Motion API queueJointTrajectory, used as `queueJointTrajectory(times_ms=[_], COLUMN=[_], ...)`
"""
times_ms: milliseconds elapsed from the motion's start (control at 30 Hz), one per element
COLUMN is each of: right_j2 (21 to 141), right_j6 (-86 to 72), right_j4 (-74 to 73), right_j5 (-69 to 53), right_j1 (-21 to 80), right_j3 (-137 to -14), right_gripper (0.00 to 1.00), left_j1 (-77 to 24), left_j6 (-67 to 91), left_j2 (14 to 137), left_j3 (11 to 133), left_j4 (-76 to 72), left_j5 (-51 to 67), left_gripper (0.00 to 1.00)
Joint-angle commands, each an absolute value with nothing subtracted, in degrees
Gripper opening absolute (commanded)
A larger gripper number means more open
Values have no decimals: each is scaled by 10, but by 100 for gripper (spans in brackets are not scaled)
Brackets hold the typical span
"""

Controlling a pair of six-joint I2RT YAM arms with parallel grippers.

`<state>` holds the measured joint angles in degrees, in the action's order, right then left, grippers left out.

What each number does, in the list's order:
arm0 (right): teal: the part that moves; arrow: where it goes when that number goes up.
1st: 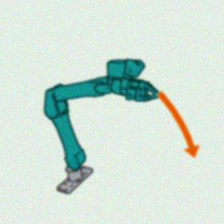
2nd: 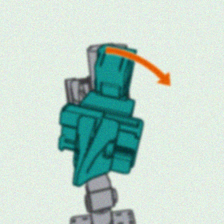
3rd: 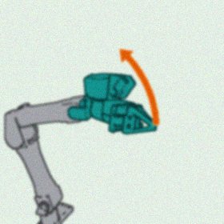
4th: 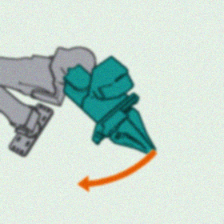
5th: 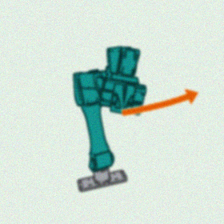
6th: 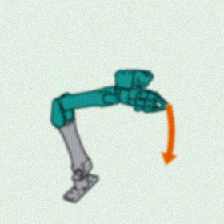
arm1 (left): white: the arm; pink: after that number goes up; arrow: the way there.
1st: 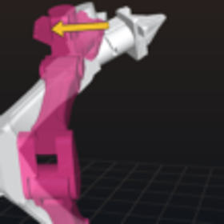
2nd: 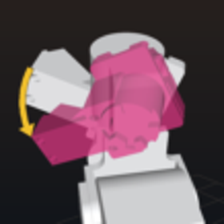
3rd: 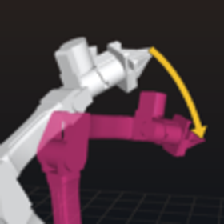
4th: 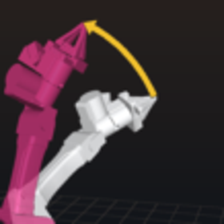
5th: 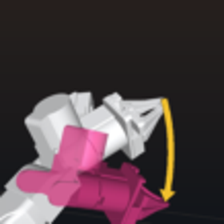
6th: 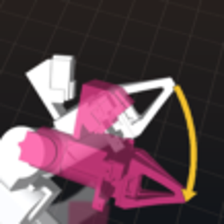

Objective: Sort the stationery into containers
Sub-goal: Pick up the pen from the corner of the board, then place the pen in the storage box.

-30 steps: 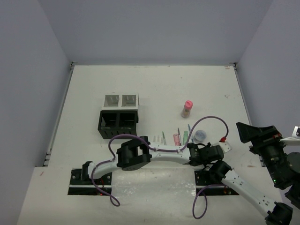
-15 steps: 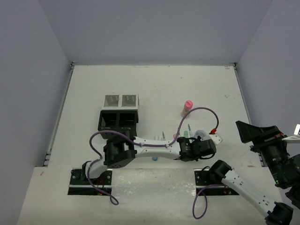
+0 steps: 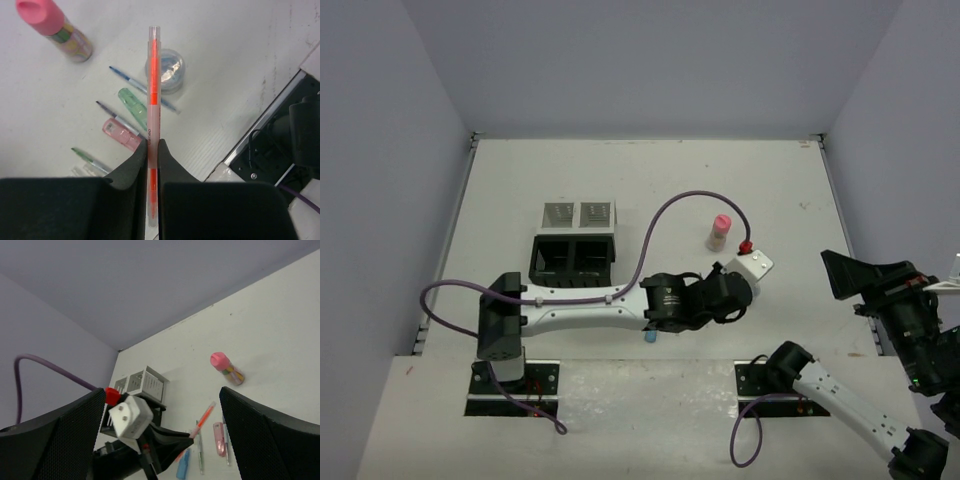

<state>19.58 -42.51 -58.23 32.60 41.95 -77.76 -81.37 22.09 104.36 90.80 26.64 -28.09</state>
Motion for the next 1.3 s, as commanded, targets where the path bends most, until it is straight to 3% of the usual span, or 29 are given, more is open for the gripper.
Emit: queueJointTrajectory(times_ms=[0,367,767,1267], right_j2=[234,273,298,299], right_j6=[-341,-294,-309,-314], right_j4=[-514,-384,-289,-259], right_j5=[221,-80,-180,-210], right_j1=[421,421,421,421], right_j3=[-769,-686,-636,-606], right_gripper=[99,93,90,90], left_j1=[-810,-809,-809,-809], left_j6=[212,191,171,164], left_j2=[907,654,495,496], left_j3=[830,629,487,476], left_j4=[172,9,-151,-174], left_j5=[-324,-360,-302,-252], left_gripper=[0,0,0,0])
